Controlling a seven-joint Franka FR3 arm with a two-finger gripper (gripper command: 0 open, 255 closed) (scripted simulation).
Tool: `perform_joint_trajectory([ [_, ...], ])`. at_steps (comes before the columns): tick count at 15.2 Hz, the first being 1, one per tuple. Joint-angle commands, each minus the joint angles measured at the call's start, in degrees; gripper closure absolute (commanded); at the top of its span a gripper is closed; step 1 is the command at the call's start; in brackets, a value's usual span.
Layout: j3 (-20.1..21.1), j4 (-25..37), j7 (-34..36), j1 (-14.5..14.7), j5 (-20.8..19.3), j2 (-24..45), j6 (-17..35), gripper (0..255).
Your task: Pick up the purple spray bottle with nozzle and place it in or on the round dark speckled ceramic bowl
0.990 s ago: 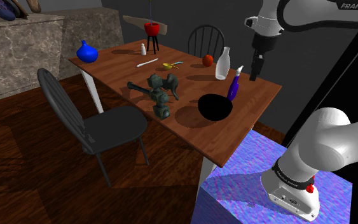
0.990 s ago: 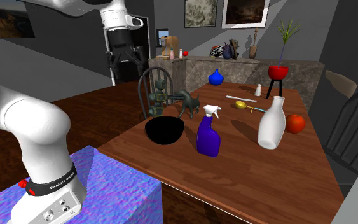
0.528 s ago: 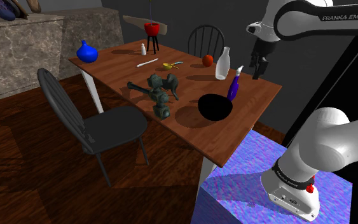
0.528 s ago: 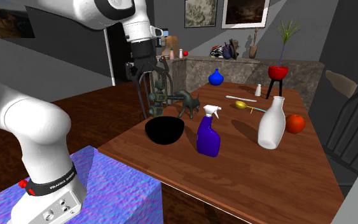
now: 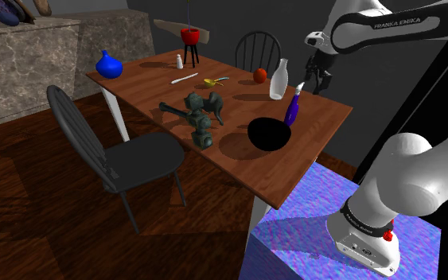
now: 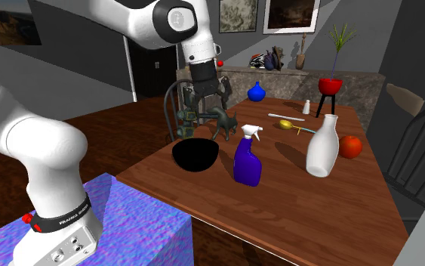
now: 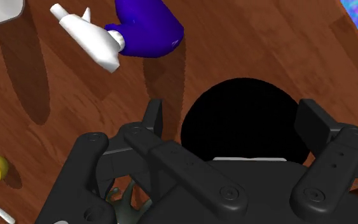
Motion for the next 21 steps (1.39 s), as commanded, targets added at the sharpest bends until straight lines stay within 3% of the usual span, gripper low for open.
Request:
perform_joint_trajectory([
  [1,-4.3,2.4,-5.9,2.7,0.8,4.0,3.4,0],
  [4,-11.4,6.4,-15.4,7.8,3.9,10.3,7.8,0],
  [8,-21.4,12.0,-28.7,15.8,12.0,19.3,12.2,0],
  [16,-26.4,10.1,-33.2,19.3,18.2,25.6,18.5,0],
  [21,-26.4,10.1,-33.2,19.3,18.2,25.6,18.5,0],
])
